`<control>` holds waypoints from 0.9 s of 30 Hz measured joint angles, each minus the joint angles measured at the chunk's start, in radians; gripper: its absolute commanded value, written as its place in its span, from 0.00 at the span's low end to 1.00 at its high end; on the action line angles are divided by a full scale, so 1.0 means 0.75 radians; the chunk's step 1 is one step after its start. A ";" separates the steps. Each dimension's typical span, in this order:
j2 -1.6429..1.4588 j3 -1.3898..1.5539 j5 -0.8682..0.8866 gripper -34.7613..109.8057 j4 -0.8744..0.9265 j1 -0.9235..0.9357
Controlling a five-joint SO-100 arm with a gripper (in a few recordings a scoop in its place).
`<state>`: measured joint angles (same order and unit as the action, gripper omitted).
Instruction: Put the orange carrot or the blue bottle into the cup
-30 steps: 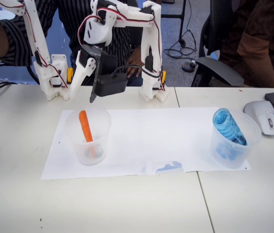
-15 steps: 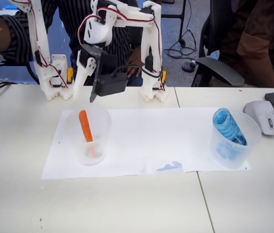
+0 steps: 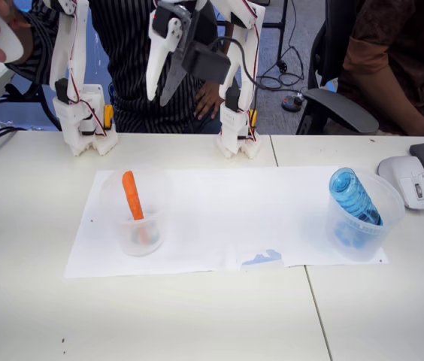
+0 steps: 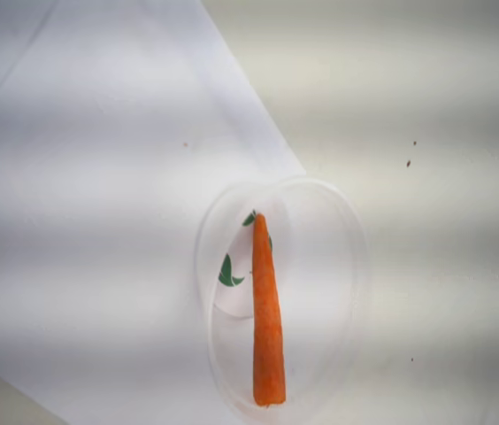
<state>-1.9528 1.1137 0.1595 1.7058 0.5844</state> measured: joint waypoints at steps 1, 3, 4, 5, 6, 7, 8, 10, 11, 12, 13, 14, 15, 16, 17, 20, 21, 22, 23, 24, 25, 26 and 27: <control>-0.047 0.000 0.002 0.37 0.016 -0.045; -0.137 0.000 0.006 0.37 0.025 -0.129; -0.182 -0.002 0.006 0.37 0.027 -0.178; -0.225 -0.002 0.006 0.37 0.027 -0.221; -0.270 -0.002 0.006 0.37 0.027 -0.262; -0.311 -0.002 0.008 0.37 0.027 -0.301; -0.350 -0.002 0.008 0.37 0.027 -0.335; -0.425 0.008 0.008 0.37 0.027 -0.405; -0.466 0.029 0.008 0.37 0.027 -0.427; -0.507 0.063 0.008 0.37 0.027 -0.448; -0.548 0.102 0.008 0.37 0.027 -0.460; -0.587 0.149 0.008 0.37 0.027 -0.472; -0.628 0.202 0.008 0.37 0.027 -0.481; -0.673 0.264 0.008 0.37 0.027 -0.491; -0.718 0.327 0.008 0.37 0.027 -0.495; -0.849 0.522 0.008 0.37 -0.031 -0.493; -0.888 0.587 0.008 0.37 -0.061 -0.487; -0.933 0.659 0.008 0.37 -0.098 -0.487; -0.982 0.734 0.008 0.37 -0.141 -0.489; -1.027 0.812 0.008 0.37 -0.182 -0.491; -1.078 0.898 0.008 0.37 -0.227 -0.495; -1.125 0.972 0.004 0.37 -0.270 -0.495; -1.184 1.055 0.000 0.37 -0.313 -0.493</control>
<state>-2.8409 1.9052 0.1595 1.4711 0.2148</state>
